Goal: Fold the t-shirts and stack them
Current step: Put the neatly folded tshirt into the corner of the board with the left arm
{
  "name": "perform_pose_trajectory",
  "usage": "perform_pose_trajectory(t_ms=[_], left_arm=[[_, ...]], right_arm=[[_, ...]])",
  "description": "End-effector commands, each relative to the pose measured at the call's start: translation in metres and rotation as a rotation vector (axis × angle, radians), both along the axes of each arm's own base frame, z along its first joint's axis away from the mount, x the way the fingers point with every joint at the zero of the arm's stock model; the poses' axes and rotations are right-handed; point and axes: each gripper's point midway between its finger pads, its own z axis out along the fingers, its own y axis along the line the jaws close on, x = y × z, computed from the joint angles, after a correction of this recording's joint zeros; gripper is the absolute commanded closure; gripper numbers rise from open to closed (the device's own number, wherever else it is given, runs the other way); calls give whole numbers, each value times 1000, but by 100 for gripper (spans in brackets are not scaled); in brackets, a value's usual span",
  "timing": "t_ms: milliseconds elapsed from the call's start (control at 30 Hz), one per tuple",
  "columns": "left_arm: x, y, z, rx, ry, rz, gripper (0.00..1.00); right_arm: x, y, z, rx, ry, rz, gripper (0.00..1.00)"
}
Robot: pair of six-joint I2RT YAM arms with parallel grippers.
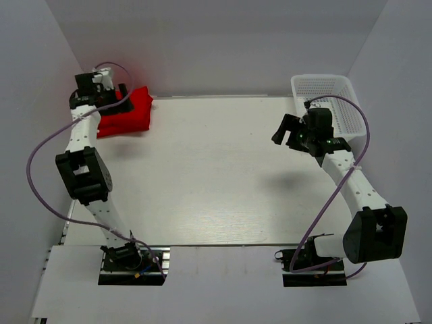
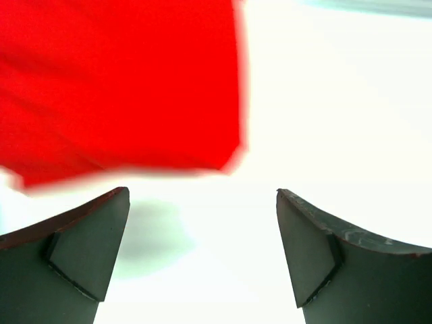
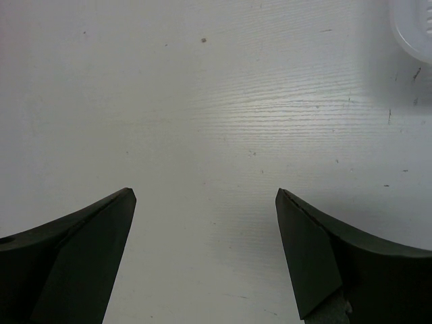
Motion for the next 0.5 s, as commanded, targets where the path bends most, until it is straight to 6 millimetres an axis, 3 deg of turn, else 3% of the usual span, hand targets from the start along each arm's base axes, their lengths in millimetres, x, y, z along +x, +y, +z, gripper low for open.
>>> perform_pose_trajectory(t_ms=[0,33,67,100,133,167,200,233,333,467], left_arm=[[-42,-88,51,-126,-120,-80,0],[-63,-108,27,-160,-66,-93,0],[-81,-137,51,-161,-121,-136,0],[-90,-148,51,-164,-133,-147,0],[-105,-157,30,-170,-90,-142,0],[-115,-172,30,-170,-86,-154,0],[-124,-177,39,-160,-110,-159,0],[-135,-174,25,-126,-56,-122,0],[-156,-179,17,-99,-37,-92,0],[-165,-188,21,-102,-46,-97,0]], right_arm=[[-6,1,-8,-37,29,13,10],[-10,0,-18,-53,59,9,10],[-13,-2,-23,-70,76,6,10],[-19,-4,-33,-92,111,7,10],[-24,-3,-41,-95,137,11,10],[-29,-2,-48,-97,157,21,10],[-32,-1,-51,-97,168,34,10],[-36,0,-55,-99,179,42,10],[-44,-1,-65,-96,203,42,10],[-46,0,-61,-76,166,37,10]])
